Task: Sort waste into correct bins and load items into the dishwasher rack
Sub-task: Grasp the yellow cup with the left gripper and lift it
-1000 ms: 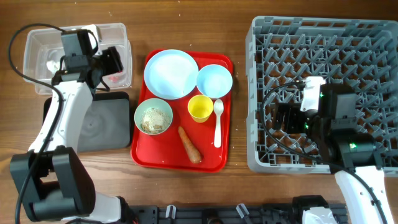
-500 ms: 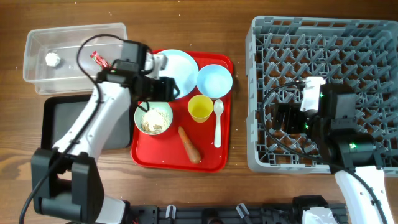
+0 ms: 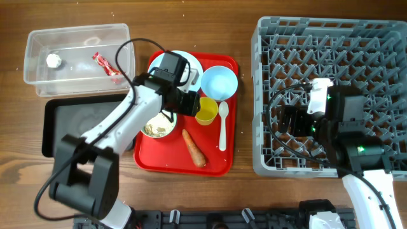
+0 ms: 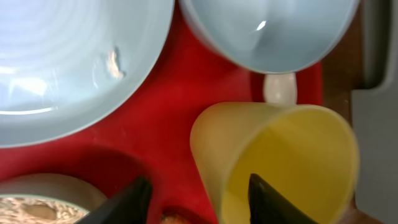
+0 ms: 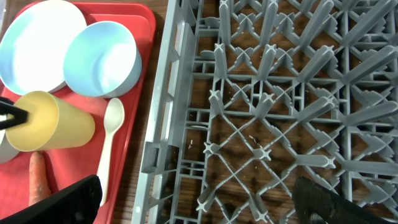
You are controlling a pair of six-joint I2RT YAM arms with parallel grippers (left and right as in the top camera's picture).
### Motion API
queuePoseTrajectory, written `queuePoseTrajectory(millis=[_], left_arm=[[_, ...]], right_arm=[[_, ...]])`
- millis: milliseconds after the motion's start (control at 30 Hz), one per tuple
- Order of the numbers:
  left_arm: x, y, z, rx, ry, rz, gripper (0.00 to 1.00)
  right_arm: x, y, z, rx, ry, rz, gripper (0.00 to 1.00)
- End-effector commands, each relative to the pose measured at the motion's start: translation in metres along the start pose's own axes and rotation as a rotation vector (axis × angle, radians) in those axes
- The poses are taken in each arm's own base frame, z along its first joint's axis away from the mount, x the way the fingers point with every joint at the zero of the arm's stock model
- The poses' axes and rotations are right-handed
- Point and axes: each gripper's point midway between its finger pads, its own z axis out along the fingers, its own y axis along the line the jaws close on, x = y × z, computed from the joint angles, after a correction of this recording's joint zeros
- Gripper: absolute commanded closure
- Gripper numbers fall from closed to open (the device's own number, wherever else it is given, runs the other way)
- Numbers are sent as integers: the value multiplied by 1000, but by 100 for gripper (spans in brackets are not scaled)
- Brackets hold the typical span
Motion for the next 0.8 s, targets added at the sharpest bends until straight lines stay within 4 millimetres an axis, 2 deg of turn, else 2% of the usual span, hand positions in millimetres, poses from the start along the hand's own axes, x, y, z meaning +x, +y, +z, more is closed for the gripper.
queuePoseTrajectory(millis=[0,100,133,200,333,433,500,567,667,733,767], left_arm=[[6,2,12,-19,32,-18,67],[7,1,12,-12,37,-33,94],[8,0,11,-13,39,-44,96],[10,1,5,-15,46,-50,96],[4,1,-23,12,-9,-124,96],[-13,-20,-53,191,-96,-126,96],[-27,-32,-74,327,-155,-165,96],[-43,-39,-92,461,-200,-218,96],[-63,-58,-124,722,-235,-251,96],[-69,-69,-140,839,-237,-224,96],[-70,-74,-146,879,-232,-212,96]], right_arm=[[-7,3,-4,-15,-18,-13,0],[-7,3,-4,-15,-18,-13,0],[-7,3,-4,-15,-18,-13,0],[-7,3,-4,-14,-18,-13,0],[-9,-3,-5,17,-26,-13,0],[-20,-9,-5,51,-73,47,0],[-33,-4,-5,22,-122,101,0],[-47,14,-3,-86,-160,89,0],[-65,69,-10,-403,-218,-62,0],[-69,104,-22,-630,-250,-185,0],[-70,114,-26,-708,-257,-219,0]])
